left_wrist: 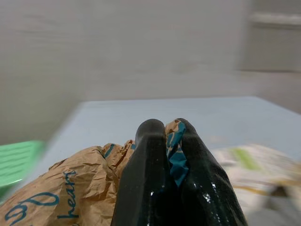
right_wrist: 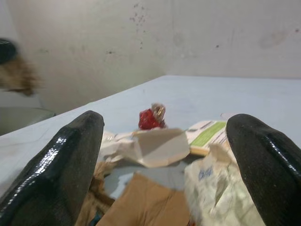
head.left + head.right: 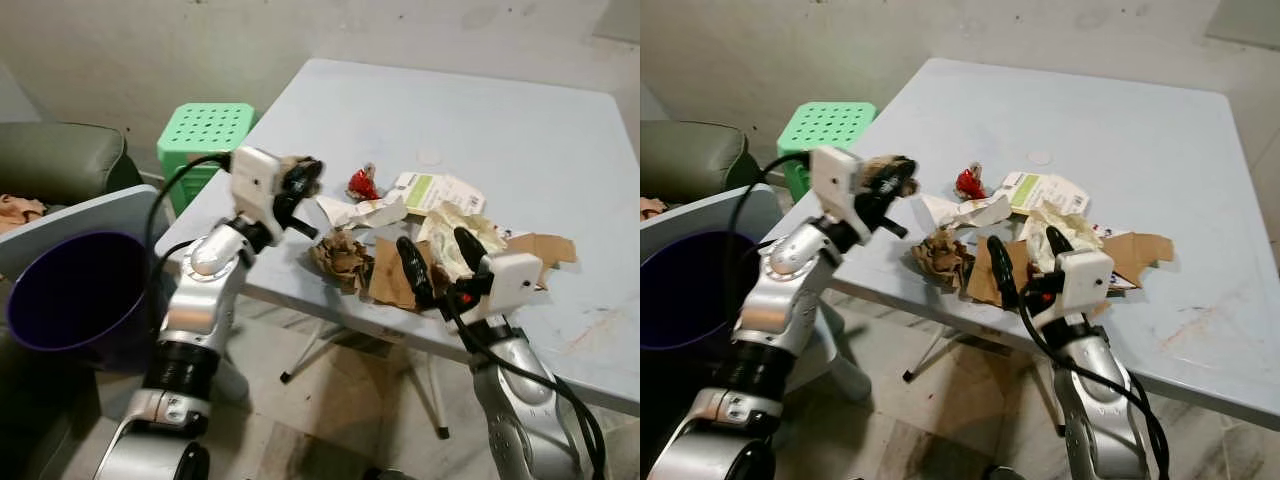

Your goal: Picking trash to rubbish bin

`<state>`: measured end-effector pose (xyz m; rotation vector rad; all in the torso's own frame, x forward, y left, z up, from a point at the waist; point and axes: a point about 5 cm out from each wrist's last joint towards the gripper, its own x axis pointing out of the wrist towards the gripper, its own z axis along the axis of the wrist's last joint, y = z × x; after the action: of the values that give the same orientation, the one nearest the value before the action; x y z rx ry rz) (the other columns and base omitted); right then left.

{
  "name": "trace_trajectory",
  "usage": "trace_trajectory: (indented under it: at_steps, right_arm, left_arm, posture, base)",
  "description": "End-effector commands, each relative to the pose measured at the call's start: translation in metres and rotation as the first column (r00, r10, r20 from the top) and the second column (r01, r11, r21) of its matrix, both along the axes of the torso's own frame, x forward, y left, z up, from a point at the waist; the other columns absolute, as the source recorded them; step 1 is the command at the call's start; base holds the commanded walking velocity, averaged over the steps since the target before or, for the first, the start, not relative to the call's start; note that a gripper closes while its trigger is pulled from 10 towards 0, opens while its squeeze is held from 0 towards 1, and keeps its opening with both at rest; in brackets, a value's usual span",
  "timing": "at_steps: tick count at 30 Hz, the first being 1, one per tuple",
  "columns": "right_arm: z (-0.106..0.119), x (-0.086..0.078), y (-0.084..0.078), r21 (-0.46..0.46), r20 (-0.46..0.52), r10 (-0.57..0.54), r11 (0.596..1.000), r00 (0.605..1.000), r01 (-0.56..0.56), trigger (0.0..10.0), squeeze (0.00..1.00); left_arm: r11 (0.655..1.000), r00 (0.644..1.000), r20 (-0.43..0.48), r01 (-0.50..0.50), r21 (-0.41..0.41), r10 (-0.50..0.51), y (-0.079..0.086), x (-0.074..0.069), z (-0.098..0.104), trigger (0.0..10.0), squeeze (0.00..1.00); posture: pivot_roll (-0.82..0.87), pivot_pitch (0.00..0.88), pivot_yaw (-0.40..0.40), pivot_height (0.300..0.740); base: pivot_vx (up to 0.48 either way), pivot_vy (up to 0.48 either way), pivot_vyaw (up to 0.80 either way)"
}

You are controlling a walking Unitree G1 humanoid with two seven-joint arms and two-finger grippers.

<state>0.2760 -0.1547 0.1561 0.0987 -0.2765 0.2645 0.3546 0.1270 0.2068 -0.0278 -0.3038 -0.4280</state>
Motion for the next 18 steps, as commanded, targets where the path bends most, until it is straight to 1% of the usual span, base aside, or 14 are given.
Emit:
trace_trajectory:
  at_steps: [1, 2, 3, 4, 7, 8, 10, 12, 14, 18]
  right_arm:
    - [-0.002, 0.002, -0.003, -0.004, -0.006, -0.018, 1.000, 1.000, 0.018, 10.0, 0.00]
    - [-0.001, 0.003, -0.003, -0.004, -0.005, -0.012, 1.000, 1.000, 0.012, 10.0, 0.00]
    - [-0.001, 0.003, -0.003, -0.004, -0.005, -0.012, 1.000, 1.000, 0.012, 10.0, 0.00]
    - [-0.001, 0.003, -0.003, -0.002, -0.006, 0.000, 1.000, 1.000, 0.000, 10.0, 0.00]
    - [-0.005, -0.001, 0.005, -0.019, -0.029, 0.072, 0.997, 0.997, -0.073, 10.0, 0.00]
    - [-0.006, -0.002, 0.006, -0.025, -0.035, 0.080, 0.996, 0.996, -0.081, 10.0, 0.00]
    - [-0.009, 0.000, 0.005, -0.028, -0.043, 0.071, 0.997, 0.997, -0.072, 10.0, 0.00]
    - [-0.010, 0.001, 0.004, -0.028, -0.044, 0.062, 0.998, 0.997, -0.063, 10.0, 0.00]
    - [-0.009, 0.005, 0.002, -0.034, -0.039, 0.036, 0.999, 0.999, -0.038, 10.0, 0.00]
    - [-0.008, 0.008, 0.002, -0.035, -0.039, 0.041, 0.999, 0.998, -0.042, 10.0, 0.00]
  left_arm:
    - [0.998, 0.998, -0.010, -0.064, -0.001, 0.064, 0.010, -0.002, -0.002, 10.0, 0.00]
    - [0.995, 0.995, -0.020, -0.098, 0.002, 0.098, 0.016, -0.004, -0.005, 10.0, 0.00]
    - [0.995, 0.995, -0.020, -0.098, 0.002, 0.098, 0.016, -0.004, -0.005, 10.0, 0.00]
    - [0.991, 0.991, -0.030, -0.131, 0.006, 0.131, 0.022, -0.005, -0.008, 10.0, 0.00]
    - [0.952, 0.949, -0.089, -0.305, -0.007, 0.303, 0.055, -0.011, -0.022, 10.0, 0.00]
    - [0.940, 0.936, -0.100, -0.341, -0.006, 0.338, 0.062, -0.013, -0.025, 10.0, 0.00]
    - [0.929, 0.925, -0.105, -0.369, -0.012, 0.366, 0.066, -0.016, -0.026, 10.0, 0.00]
    - [0.927, 0.923, -0.103, -0.375, -0.010, 0.372, 0.067, -0.018, -0.026, 10.0, 0.00]
    - [0.926, 0.921, -0.110, -0.377, -0.010, 0.374, 0.066, -0.019, -0.027, 10.0, 0.00]
    - [0.925, 0.919, -0.110, -0.381, 0.007, 0.379, 0.063, -0.020, -0.027, 10.0, 0.00]
  posture:
    - [-0.05, 0.080, -0.004, 0.740]
    - [-0.05, 0.082, -0.008, 0.740]
    - [-0.05, 0.082, -0.008, 0.740]
    - [-0.05, 0.082, -0.008, 0.740]
    - [-0.03, 0.095, -0.030, 0.740]
    - [-0.02, 0.095, -0.034, 0.740]
    - [-0.02, 0.096, -0.041, 0.740]
    - [-0.01, 0.097, -0.042, 0.740]
    - [-0.01, 0.097, -0.047, 0.740]
    - [-0.01, 0.096, -0.049, 0.740]
  base:
    - [0.000, 0.000, 0.00]
    - [0.000, 0.000, 0.00]
    - [0.000, 0.000, 0.00]
    - [0.000, 0.000, 0.00]
    - [0.000, 0.000, 0.00]
    - [0.000, 0.000, 0.00]
    - [0.000, 0.000, 0.00]
    - [0.000, 0.000, 0.00]
    - [0.000, 0.000, 0.00]
    - [0.000, 0.000, 0.00]
